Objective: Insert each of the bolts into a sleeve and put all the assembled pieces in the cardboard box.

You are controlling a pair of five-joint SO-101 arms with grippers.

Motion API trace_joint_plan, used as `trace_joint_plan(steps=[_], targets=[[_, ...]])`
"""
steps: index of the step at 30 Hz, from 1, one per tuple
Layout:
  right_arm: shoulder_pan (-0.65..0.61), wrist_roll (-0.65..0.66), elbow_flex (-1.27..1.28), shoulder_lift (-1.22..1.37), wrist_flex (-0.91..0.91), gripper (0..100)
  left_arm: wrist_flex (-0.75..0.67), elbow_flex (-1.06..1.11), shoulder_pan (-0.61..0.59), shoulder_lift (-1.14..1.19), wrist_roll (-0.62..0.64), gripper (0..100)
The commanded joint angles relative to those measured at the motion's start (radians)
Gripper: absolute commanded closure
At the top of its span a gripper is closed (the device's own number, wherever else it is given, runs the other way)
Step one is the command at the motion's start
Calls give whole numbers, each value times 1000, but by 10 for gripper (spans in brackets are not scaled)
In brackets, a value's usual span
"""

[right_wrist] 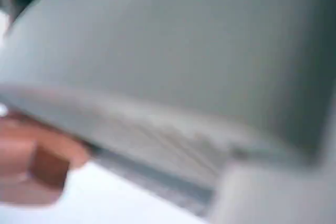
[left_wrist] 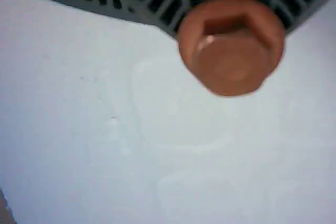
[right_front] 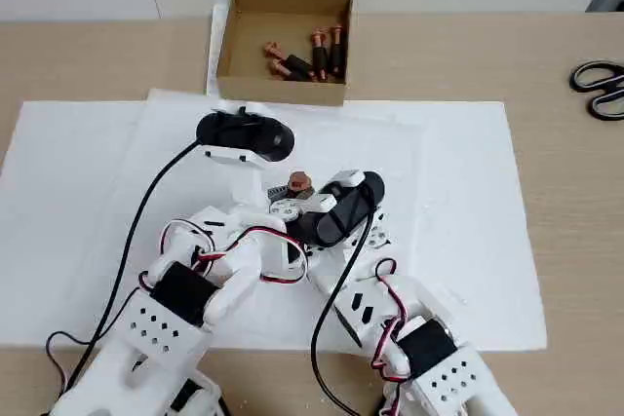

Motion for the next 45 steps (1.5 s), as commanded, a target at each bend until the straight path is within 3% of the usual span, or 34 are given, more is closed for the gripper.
trace_joint_plan(steps=[1,6,26,33,39,45], targets=[[-1,8,-14,-25,-27,994,11,-7,-5,-12,-11,957],[-1,8,-14,-25,-25,994,40,-8,-5,-12,-6,832],[-1,8,-12,-25,-19,994,199,-68,-158,-216,-9,828],[18,9,-23,-15,-8,994,295,-59,-301,-299,-12,827],[202,11,-331,50,260,995,396,-56,-379,-376,-12,827],[277,14,-830,435,372,995,407,22,-382,-493,-12,827]])
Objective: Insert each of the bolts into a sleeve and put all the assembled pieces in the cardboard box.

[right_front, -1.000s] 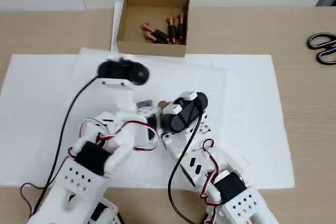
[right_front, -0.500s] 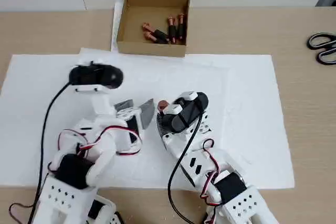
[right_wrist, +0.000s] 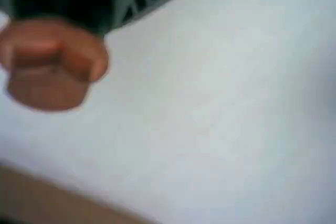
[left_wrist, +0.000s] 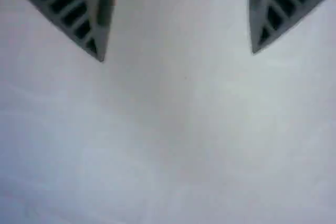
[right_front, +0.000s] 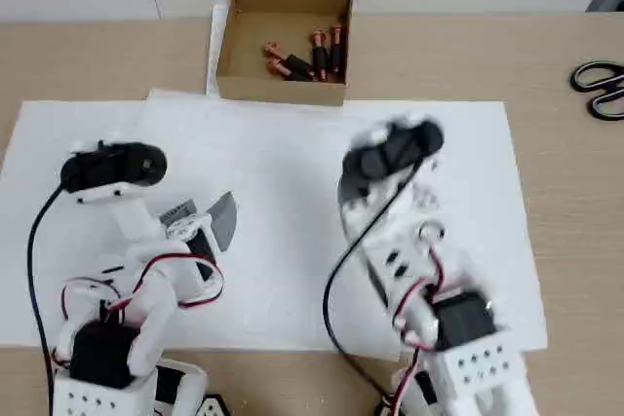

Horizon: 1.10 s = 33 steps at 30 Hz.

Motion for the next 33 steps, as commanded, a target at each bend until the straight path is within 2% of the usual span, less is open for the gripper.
trace_joint_plan(steps=[1,4,9,14,25,33], targets=[[38,9,-379,260,-13,995,3,18,-5,-83,-8,827],[48,8,-588,504,-128,995,3,59,-6,-166,-8,827],[48,11,-804,891,-421,994,3,128,-11,-262,-8,827],[48,11,-997,1221,-628,994,3,131,-101,-299,-8,827],[54,11,-1501,1785,-638,991,3,153,-137,-342,-8,828],[59,11,-1691,2014,-636,991,3,153,-132,-342,-8,829]])
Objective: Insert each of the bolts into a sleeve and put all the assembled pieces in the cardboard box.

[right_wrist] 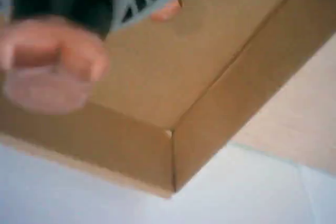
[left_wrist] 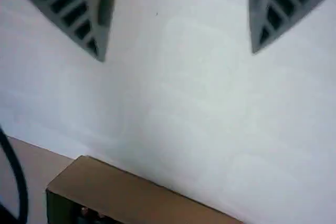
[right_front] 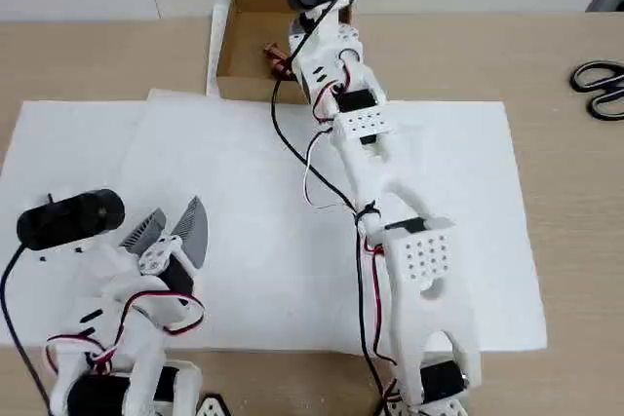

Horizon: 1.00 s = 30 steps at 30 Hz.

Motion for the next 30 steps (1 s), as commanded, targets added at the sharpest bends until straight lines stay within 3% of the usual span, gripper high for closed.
trace_joint_plan(steps=[1,11,19,27,30], targets=[[8,11,-98,18,-24,991,3,-4,0,-5,-6,829],[8,11,-98,85,-31,985,3,-4,0,-5,-6,829],[10,11,-98,76,-24,778,3,-2,2,-5,-6,829],[18,12,-100,-28,-16,775,3,-2,2,-5,-6,829],[25,12,-100,-127,71,775,3,-2,2,-5,-6,829]])
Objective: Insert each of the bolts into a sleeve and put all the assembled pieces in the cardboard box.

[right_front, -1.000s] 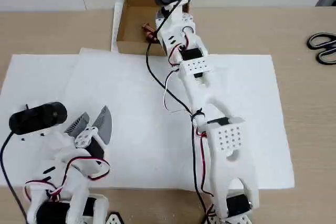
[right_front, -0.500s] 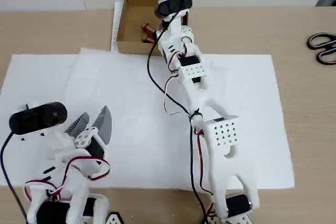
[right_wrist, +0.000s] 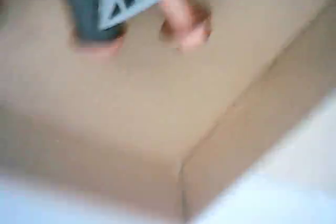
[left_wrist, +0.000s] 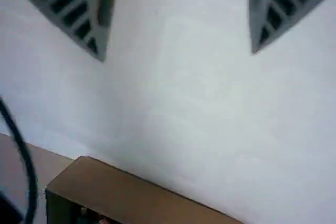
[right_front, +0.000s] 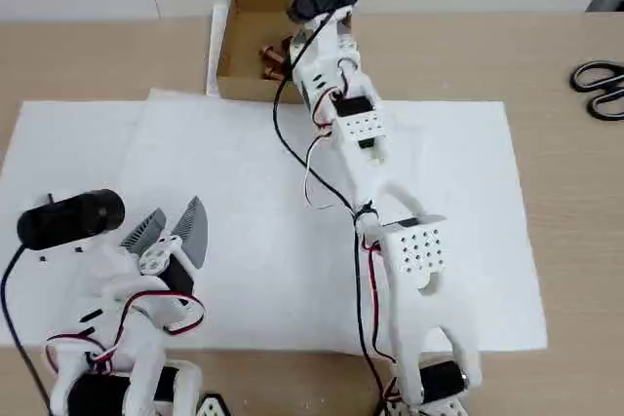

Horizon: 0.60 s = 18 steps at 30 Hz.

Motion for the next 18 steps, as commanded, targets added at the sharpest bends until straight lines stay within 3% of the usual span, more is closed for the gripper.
trace_joint_plan(steps=[1,9,18], targets=[[19,12,-49,-200,84,775,3,-2,2,-5,-6,829],[56,12,-48,-506,294,774,-31,-4,-5,-6,-2,827],[50,9,-48,-967,768,773,-31,-5,-5,-49,-2,826]])
